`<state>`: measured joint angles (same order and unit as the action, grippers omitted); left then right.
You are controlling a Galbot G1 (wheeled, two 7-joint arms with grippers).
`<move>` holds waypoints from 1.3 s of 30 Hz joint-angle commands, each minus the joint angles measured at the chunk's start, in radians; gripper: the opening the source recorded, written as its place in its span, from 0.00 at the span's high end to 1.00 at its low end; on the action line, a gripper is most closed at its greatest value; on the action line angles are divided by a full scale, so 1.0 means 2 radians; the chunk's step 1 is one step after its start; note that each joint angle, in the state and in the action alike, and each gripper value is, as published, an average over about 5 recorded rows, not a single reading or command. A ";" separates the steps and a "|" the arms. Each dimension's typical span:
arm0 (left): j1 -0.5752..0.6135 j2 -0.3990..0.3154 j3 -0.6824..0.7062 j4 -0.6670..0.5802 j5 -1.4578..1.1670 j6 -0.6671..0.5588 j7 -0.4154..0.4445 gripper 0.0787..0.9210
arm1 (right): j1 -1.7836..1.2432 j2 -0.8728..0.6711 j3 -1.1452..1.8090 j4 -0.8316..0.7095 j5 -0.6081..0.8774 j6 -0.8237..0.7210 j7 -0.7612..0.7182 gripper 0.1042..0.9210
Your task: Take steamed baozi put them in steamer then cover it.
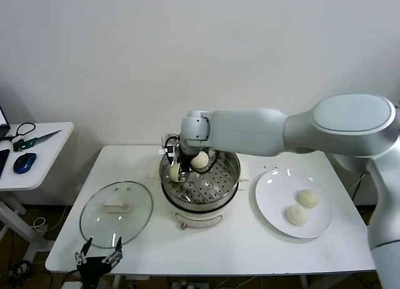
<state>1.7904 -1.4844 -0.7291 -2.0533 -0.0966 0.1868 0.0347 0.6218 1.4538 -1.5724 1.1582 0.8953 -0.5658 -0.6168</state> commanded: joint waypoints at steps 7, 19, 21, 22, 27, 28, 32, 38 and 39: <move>0.001 -0.002 0.002 -0.004 0.003 0.004 0.001 0.12 | 0.059 -0.059 0.000 0.039 -0.005 0.029 -0.051 0.13; -0.002 -0.002 0.002 -0.006 0.003 0.009 0.002 0.12 | 0.225 -0.352 -0.163 0.183 -0.096 0.134 -0.192 0.12; -0.002 -0.002 0.002 -0.005 0.003 0.008 0.002 0.12 | 0.216 -0.392 -0.178 0.195 -0.130 0.137 -0.189 0.12; -0.002 -0.002 0.002 -0.005 0.003 0.008 0.002 0.12 | 0.205 -0.410 -0.180 0.199 -0.146 0.137 -0.186 0.12; 0.000 -0.005 0.004 -0.008 0.004 0.010 0.002 0.12 | 0.117 -0.469 -0.143 0.199 -0.210 0.131 -0.167 0.12; 0.001 -0.006 0.004 -0.009 0.005 0.010 0.002 0.12 | 0.097 -0.475 -0.130 0.196 -0.223 0.130 -0.164 0.12; 0.004 -0.007 0.003 -0.010 0.006 0.010 0.002 0.12 | 0.012 -0.489 -0.069 0.178 -0.258 0.122 -0.153 0.12; 0.007 -0.010 0.001 -0.011 0.008 0.010 0.002 0.12 | -0.090 -0.497 0.017 0.156 -0.293 0.118 -0.148 0.12; 0.007 -0.010 0.001 -0.011 0.008 0.010 0.002 0.12 | -0.099 -0.496 0.026 0.153 -0.297 0.118 -0.147 0.12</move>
<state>1.8030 -1.5053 -0.7267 -2.0754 -0.0802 0.2072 0.0394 0.6947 0.5947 -1.7034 1.4761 0.4647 -0.3400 -0.9075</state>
